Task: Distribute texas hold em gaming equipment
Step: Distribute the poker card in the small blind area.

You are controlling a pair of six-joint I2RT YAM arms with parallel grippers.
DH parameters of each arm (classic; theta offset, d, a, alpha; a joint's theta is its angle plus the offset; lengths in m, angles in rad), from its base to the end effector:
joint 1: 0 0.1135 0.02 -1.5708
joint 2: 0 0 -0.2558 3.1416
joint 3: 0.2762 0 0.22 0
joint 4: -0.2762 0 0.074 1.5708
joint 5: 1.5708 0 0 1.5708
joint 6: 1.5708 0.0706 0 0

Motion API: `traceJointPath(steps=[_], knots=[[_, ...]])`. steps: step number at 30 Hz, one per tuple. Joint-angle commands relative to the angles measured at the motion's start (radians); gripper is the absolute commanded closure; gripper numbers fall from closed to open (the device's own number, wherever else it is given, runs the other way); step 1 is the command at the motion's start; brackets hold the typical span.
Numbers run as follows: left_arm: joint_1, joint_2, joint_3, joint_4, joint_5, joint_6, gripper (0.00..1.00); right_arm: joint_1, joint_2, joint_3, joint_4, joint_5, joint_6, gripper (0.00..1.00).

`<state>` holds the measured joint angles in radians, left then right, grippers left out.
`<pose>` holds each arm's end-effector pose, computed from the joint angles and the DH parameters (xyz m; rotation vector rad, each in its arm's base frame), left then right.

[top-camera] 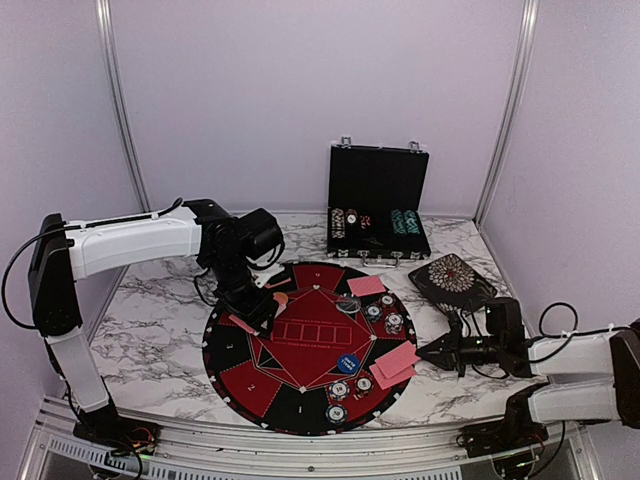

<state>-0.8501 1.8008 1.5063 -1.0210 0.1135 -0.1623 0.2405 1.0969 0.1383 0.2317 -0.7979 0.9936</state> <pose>0.2149 -0.2567 0.2191 1.0167 2.7748 -0.3307 0.1493 0.0887 0.1204 0.4757 2.4799 1.4975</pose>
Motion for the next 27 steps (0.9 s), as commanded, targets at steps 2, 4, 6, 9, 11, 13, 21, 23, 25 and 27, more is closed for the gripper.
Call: traceJointPath(steps=[2, 4, 6, 9, 11, 13, 21, 23, 25, 27], knots=[[-0.002, 0.008, 0.028, -0.010, 0.005, 0.019, 0.50, -0.009, 0.006, 0.003, -0.020, 0.029, -0.049, 0.95], [-0.001, 0.009, 0.028, -0.010, 0.006, 0.020, 0.50, -0.009, 0.002, 0.005, -0.034, 0.036, -0.061, 0.92], [-0.002, 0.012, 0.029, -0.010, 0.007, 0.020, 0.50, -0.010, 0.003, 0.010, -0.058, 0.043, -0.077, 0.90], [-0.002, 0.014, 0.029, -0.010, 0.007, 0.020, 0.50, -0.009, 0.006, 0.023, -0.097, 0.052, -0.105, 0.87], [-0.001, 0.014, 0.031, -0.010, 0.006, 0.021, 0.50, -0.007, 0.001, 0.042, -0.143, 0.069, -0.134, 0.85], [-0.001, 0.014, 0.031, -0.010, 0.007, 0.019, 0.50, -0.001, -0.005, 0.069, -0.208, 0.098, -0.169, 0.84], [-0.001, 0.019, 0.032, -0.010, 0.011, 0.023, 0.50, 0.089, -0.034, 0.168, -0.436, 0.270, -0.256, 0.74], [-0.001, 0.020, 0.034, -0.010, 0.011, 0.023, 0.50, 0.116, -0.030, 0.187, -0.459, 0.300, -0.260, 0.71], [-0.001, 0.020, 0.034, -0.010, 0.011, 0.024, 0.50, 0.137, -0.025, 0.203, -0.481, 0.316, -0.262, 0.70], [-0.002, 0.019, 0.033, -0.010, 0.009, 0.025, 0.50, 0.149, -0.025, 0.217, -0.506, 0.336, -0.268, 0.69]])
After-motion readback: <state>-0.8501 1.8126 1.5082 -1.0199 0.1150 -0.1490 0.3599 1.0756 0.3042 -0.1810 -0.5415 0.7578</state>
